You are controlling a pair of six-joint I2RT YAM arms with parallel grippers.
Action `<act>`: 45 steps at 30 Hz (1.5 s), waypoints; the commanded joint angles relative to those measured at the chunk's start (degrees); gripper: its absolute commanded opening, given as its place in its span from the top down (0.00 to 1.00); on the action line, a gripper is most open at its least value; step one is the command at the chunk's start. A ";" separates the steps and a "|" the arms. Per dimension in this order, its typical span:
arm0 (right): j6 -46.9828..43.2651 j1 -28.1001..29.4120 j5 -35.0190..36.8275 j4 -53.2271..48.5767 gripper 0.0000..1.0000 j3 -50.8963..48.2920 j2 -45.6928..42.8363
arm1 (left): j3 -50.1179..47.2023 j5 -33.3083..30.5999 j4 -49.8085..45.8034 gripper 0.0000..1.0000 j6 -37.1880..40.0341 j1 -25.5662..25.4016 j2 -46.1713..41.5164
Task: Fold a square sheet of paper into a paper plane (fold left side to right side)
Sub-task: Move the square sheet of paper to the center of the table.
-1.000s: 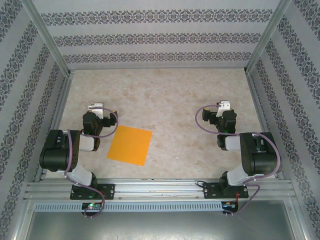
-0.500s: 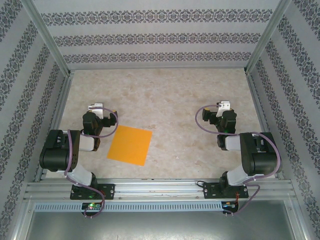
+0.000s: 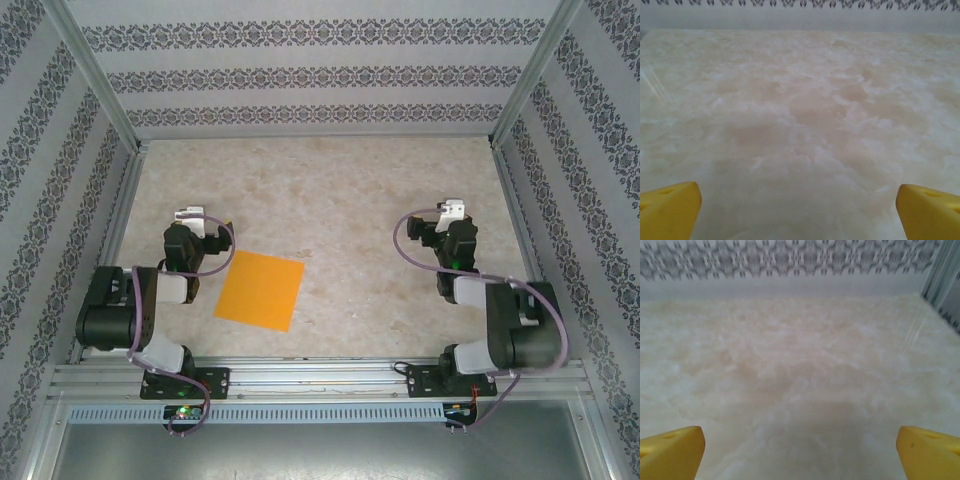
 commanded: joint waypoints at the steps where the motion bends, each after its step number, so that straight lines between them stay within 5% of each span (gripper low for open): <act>1: 4.28 0.12 0.52 -11.93 0.02 1.66 -8.90 | 2.17 -1.04 -11.83 0.00 -2.16 0.53 -9.20; 5: 12.86 0.06 -6.40 -26.46 0.02 4.30 -17.69 | 10.24 3.15 -36.47 0.00 -10.94 0.53 -16.66; 14: 26.88 1.96 -25.50 -45.14 0.02 8.95 -24.20 | 16.20 26.79 -62.73 0.06 -23.77 -1.65 -19.96; 19: 26.81 6.13 -25.81 -48.65 0.02 9.33 -23.61 | 13.64 30.60 -68.90 0.17 -24.84 -8.30 -20.44; 28: 24.49 11.74 -18.73 -51.74 0.02 11.93 -20.41 | 14.48 29.96 -67.42 0.43 -25.10 -17.17 -5.90; 35: 23.19 12.97 -14.53 -55.09 0.02 13.15 -21.83 | 16.87 27.18 -62.93 0.52 -28.63 -21.34 5.13; 45: 23.84 13.13 -10.14 -59.49 0.04 15.31 -19.22 | 20.32 20.12 -43.73 0.59 -48.04 -30.46 15.01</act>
